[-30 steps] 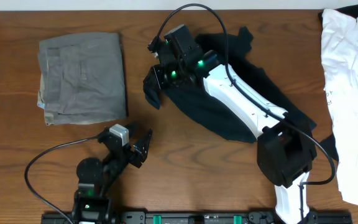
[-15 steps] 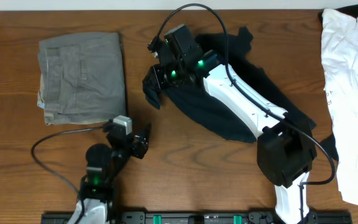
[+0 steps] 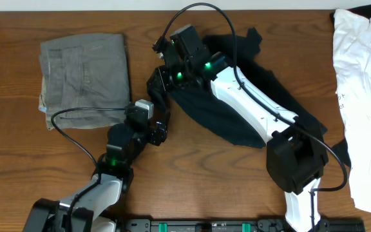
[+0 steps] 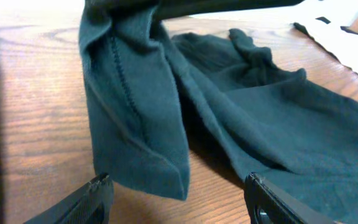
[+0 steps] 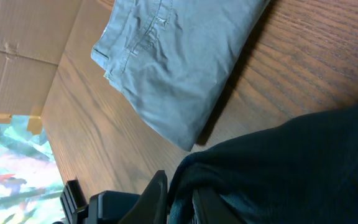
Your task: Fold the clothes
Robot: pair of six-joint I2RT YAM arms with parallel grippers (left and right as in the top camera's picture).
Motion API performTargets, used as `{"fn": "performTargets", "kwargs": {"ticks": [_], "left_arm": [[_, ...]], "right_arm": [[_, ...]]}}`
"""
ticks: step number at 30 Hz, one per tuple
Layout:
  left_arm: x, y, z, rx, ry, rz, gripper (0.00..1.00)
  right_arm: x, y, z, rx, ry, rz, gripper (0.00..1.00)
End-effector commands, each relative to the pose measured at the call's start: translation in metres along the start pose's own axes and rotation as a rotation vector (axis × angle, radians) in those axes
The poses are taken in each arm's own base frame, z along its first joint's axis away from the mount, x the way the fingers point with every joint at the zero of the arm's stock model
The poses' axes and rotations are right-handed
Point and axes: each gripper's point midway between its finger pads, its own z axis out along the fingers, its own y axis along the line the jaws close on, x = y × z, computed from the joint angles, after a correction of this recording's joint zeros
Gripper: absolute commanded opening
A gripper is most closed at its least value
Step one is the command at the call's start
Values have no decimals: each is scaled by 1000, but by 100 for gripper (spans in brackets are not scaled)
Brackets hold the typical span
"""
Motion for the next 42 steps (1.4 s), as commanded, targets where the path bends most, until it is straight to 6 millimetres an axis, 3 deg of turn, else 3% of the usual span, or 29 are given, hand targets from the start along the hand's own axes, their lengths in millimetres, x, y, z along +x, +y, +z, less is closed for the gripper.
{"fn": "performTargets", "kwargs": {"ticks": [1, 12, 19, 31, 39, 42], "left_arm": [[1, 3, 4, -14, 6, -31, 69], [7, 16, 27, -58, 34, -44, 69], [-9, 26, 33, -113, -32, -144, 68], [11, 31, 37, -127, 22, -169, 68], [10, 37, 37, -167, 12, -167, 46], [9, 41, 36, -189, 6, -167, 33]], "right_arm": [[-1, 1, -1, -16, 0, 5, 13], [-2, 3, -1, -19, -3, 8, 15], [-2, 3, -1, -20, -5, 6, 16], [-2, 3, -1, -20, -5, 5, 17], [-2, 3, -1, -20, -5, 7, 17], [-2, 3, -1, -20, -5, 6, 17]]}}
